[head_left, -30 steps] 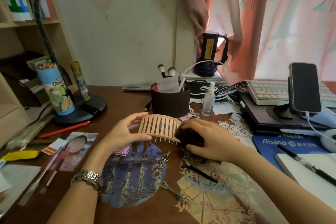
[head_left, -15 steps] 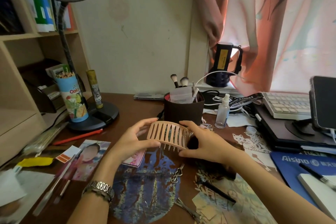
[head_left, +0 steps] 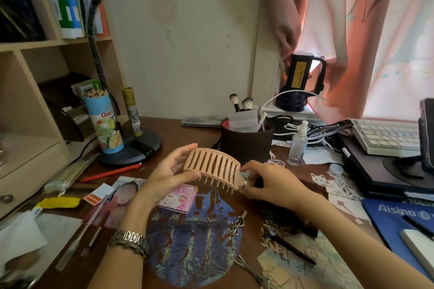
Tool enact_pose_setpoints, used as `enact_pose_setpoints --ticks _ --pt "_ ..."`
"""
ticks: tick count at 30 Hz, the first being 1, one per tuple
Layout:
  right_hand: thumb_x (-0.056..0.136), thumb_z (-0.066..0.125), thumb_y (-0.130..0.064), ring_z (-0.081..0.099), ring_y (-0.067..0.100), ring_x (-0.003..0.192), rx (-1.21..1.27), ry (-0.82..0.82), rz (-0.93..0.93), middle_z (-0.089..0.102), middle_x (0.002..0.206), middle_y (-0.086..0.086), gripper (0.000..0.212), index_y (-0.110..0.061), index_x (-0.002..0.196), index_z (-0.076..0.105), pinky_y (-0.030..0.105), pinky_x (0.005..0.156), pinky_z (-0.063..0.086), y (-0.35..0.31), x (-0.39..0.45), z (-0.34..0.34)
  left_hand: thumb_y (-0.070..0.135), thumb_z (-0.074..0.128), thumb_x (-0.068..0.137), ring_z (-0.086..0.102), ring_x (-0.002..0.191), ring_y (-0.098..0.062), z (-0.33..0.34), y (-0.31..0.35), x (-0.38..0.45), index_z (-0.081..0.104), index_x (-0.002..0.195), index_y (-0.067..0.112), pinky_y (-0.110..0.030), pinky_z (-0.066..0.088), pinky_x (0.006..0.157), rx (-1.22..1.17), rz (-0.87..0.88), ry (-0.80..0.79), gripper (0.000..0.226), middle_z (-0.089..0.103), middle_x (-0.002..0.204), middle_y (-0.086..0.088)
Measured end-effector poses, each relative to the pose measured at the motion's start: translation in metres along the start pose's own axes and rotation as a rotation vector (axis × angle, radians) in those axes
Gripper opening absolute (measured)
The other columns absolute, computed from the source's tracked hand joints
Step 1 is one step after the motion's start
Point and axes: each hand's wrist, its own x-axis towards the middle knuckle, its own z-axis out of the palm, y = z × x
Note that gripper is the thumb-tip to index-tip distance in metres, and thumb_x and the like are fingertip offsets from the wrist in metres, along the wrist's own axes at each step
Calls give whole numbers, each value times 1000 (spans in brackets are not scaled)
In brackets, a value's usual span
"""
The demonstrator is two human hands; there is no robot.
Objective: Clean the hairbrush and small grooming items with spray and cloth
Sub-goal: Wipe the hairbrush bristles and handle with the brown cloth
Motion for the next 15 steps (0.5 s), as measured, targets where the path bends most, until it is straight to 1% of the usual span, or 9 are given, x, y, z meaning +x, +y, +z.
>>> enact_pose_setpoints --ticks 2,4,5,7,10,11,13,14,15 --pt "85 62 -42 62 -1 81 44 41 -4 68 103 -13 35 -33 117 51 15 69 49 -4 3 3 24 82 63 55 116 0 -1 1 -1 48 129 34 -31 43 104 -20 8 25 75 59 125 11" --pt "85 63 -40 63 -2 80 73 87 -6 68 102 -12 32 -31 115 55 15 68 51 -8 5 6 20 75 67 56 112 4 -2 2 -2 47 131 32 -29 44 102 -50 27 63 70 59 123 14" --pt "85 64 -39 63 -2 82 90 111 -7 68 102 -12 31 -31 114 56 16 70 52 -10 7 8 20 75 69 56 112 4 -3 3 -2 47 131 32 -28 45 101 -72 41 77 69 60 122 16" --pt "84 65 -37 63 -2 84 135 155 -11 69 101 -12 29 -31 111 58 19 73 54 -15 10 11 23 79 70 55 116 0 -6 2 -2 48 131 34 -28 45 98 -128 68 100 69 61 122 18" --pt "83 67 -37 63 -2 87 218 203 -4 70 100 -12 28 -33 110 61 21 77 54 -23 16 16 33 84 62 56 118 -5 -9 4 -1 49 130 34 -28 45 96 -242 98 177 77 58 129 14" --pt "82 67 -38 63 -1 87 246 218 -1 70 99 -12 29 -33 109 62 23 78 54 -26 18 17 29 83 64 56 117 -6 -9 4 0 49 130 32 -28 46 96 -278 110 219 74 58 129 11" --pt "82 67 -38 63 -1 88 291 242 -8 70 97 -11 29 -32 109 63 25 79 55 -32 24 20 20 74 69 58 114 -6 -8 7 0 52 124 29 -24 50 89 -338 144 308 60 61 125 9" --pt "82 68 -38 63 0 88 314 252 -12 70 97 -11 28 -31 109 64 26 80 55 -35 26 21 19 70 69 60 112 -6 -8 8 0 54 120 29 -22 51 85 -352 159 343 54 62 121 8" --pt "82 67 -37 63 0 87 337 262 -15 70 96 -11 28 -30 109 65 27 79 55 -39 30 23 20 69 70 61 110 -6 -7 9 0 55 117 30 -23 51 85 -354 169 370 50 64 118 8"
